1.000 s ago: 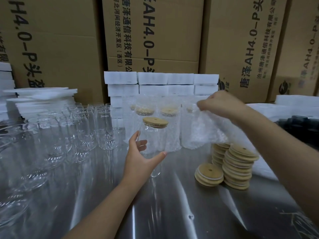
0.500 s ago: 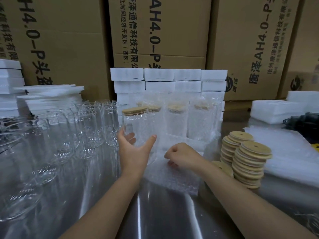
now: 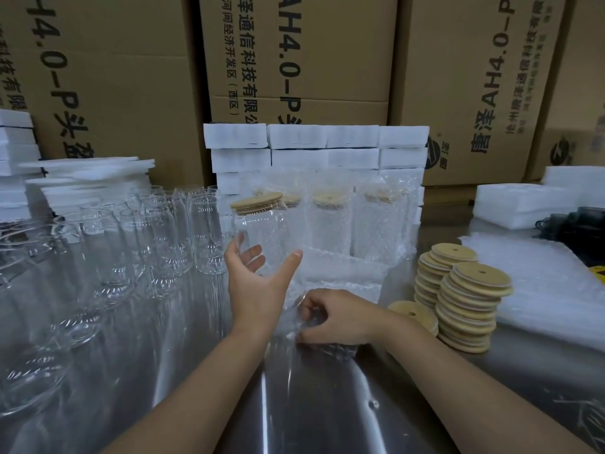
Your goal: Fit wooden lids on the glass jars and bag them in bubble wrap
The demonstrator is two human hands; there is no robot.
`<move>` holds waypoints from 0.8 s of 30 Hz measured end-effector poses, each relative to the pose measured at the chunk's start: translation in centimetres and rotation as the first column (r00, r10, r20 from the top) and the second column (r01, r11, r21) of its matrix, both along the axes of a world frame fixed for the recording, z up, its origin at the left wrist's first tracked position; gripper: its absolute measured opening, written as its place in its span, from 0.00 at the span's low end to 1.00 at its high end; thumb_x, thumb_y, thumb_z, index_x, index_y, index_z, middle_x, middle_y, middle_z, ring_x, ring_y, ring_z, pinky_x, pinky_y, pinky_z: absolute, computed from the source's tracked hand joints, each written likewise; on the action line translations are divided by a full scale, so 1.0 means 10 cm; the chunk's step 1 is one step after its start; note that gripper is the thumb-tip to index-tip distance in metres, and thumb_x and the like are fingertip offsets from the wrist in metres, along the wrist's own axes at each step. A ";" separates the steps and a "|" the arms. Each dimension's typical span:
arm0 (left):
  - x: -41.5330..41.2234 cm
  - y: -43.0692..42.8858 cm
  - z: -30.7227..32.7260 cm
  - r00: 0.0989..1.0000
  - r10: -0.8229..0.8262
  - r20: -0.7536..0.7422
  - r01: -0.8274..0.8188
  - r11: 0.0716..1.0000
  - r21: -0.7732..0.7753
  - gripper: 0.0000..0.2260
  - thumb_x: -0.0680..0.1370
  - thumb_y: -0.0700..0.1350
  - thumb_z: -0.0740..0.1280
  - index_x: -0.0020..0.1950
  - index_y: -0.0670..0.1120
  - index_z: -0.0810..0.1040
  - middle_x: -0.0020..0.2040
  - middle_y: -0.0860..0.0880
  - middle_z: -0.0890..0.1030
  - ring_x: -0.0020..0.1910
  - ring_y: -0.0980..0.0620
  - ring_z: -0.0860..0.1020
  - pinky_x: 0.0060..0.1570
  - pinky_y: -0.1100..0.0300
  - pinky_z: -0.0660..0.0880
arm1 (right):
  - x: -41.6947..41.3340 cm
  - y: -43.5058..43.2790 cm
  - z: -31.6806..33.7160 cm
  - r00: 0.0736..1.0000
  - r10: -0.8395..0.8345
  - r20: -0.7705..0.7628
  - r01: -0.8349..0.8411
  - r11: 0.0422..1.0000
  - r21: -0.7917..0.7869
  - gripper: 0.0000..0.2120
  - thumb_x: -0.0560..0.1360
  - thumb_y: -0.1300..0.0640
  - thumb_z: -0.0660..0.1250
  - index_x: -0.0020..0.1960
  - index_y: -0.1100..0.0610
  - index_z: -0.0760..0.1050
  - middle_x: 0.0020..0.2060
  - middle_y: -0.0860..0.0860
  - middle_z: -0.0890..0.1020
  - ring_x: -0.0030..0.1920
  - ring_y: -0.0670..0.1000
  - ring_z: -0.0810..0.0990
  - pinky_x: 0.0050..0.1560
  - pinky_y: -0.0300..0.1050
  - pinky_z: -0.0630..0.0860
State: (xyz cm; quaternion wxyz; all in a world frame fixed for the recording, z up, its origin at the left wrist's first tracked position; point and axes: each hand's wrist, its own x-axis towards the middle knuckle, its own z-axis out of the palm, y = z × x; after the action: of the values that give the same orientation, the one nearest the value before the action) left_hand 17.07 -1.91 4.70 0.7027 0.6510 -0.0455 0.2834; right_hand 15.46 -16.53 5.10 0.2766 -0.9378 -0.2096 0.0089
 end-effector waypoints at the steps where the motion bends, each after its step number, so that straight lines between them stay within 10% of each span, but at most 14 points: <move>1: -0.01 0.00 0.01 1.000 0.002 0.001 -0.002 1.000 0.001 0.38 0.67 0.53 0.78 0.72 0.55 0.61 0.55 0.61 0.73 0.56 0.64 0.73 0.62 0.51 0.73 | -0.01 0.01 0.00 1.000 -0.006 -0.010 0.007 0.999 0.044 0.08 0.68 0.49 0.71 0.41 0.47 0.72 0.36 0.42 0.79 0.33 0.39 0.76 0.34 0.33 0.72; 11: -0.19 -0.12 0.11 0.993 -0.073 0.088 0.082 0.991 -0.102 0.35 0.65 0.54 0.76 0.68 0.55 0.64 0.57 0.55 0.77 0.57 0.59 0.78 0.56 0.56 0.77 | 0.01 0.03 -0.01 0.986 -0.117 -0.121 0.153 0.922 0.356 0.10 0.75 0.53 0.66 0.40 0.57 0.80 0.33 0.48 0.82 0.34 0.43 0.81 0.37 0.37 0.77; 16: -0.22 -0.18 0.12 0.979 -0.180 0.097 0.191 0.973 -0.132 0.36 0.64 0.53 0.74 0.69 0.51 0.65 0.56 0.49 0.78 0.52 0.59 0.81 0.56 0.53 0.77 | 0.03 0.02 -0.01 0.957 -0.097 -0.273 0.244 0.775 0.583 0.07 0.73 0.58 0.70 0.36 0.56 0.80 0.23 0.47 0.79 0.21 0.41 0.75 0.21 0.31 0.68; 21: -0.20 -0.17 0.08 0.986 -0.157 0.060 0.161 0.984 -0.074 0.36 0.64 0.56 0.77 0.67 0.54 0.65 0.56 0.50 0.78 0.51 0.59 0.80 0.55 0.52 0.78 | 0.09 0.02 0.00 0.910 -0.133 -0.393 0.393 0.582 0.712 0.04 0.70 0.61 0.69 0.37 0.58 0.79 0.36 0.60 0.76 0.37 0.56 0.73 0.39 0.48 0.68; 24: -0.17 -0.17 0.05 0.992 -0.119 0.042 0.120 0.993 -0.020 0.36 0.64 0.55 0.76 0.67 0.55 0.64 0.57 0.51 0.77 0.55 0.56 0.79 0.55 0.56 0.75 | 0.11 0.01 0.00 0.907 -0.150 -0.393 0.410 0.523 0.747 0.06 0.70 0.62 0.68 0.34 0.60 0.78 0.34 0.58 0.76 0.30 0.53 0.74 0.31 0.41 0.71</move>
State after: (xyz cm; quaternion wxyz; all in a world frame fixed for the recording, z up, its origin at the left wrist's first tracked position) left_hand 15.37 -3.59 5.18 0.7245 0.6334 -0.0955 0.2546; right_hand 16.52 -16.46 5.10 0.7011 -0.7130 0.0071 -0.0014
